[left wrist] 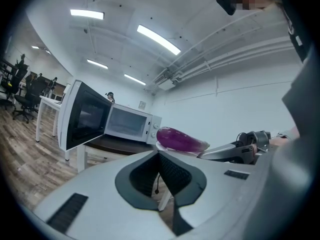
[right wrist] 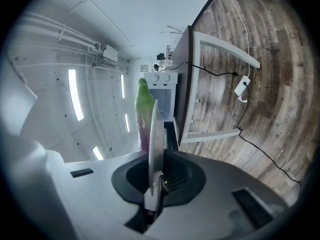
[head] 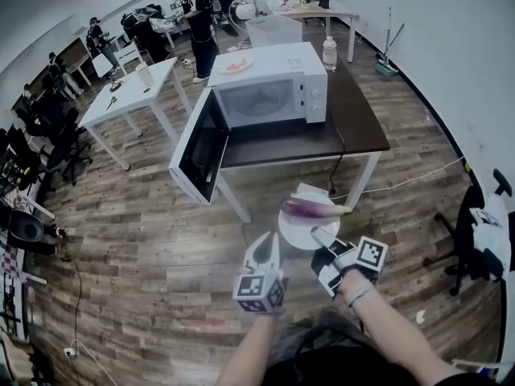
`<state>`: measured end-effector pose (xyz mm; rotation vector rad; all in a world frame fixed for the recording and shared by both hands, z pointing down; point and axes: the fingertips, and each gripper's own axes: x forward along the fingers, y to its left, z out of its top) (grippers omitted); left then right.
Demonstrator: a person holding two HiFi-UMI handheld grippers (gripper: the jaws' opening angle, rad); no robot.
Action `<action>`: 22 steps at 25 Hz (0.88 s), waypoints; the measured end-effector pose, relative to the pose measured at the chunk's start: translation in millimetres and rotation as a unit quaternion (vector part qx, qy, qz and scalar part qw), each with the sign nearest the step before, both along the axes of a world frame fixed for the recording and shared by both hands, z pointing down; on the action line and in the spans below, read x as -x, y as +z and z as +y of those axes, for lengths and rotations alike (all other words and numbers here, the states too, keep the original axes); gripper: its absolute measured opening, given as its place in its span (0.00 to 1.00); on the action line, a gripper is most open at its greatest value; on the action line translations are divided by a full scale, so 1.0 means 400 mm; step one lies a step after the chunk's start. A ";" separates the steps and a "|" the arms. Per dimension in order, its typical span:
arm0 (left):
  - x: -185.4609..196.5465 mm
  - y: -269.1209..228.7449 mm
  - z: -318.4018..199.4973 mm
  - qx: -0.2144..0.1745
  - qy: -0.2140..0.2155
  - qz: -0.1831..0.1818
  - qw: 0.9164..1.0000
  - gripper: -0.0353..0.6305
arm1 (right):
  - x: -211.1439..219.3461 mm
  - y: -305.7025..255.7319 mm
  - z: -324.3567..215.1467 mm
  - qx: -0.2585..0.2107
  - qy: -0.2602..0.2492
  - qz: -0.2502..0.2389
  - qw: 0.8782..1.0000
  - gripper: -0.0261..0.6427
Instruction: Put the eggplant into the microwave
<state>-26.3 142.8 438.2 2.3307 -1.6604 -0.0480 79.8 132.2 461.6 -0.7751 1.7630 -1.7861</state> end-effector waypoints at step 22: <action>0.044 0.028 -0.300 0.004 -0.003 -0.019 1.000 0.05 | 0.063 0.042 -0.322 0.000 -0.044 0.014 0.999 0.07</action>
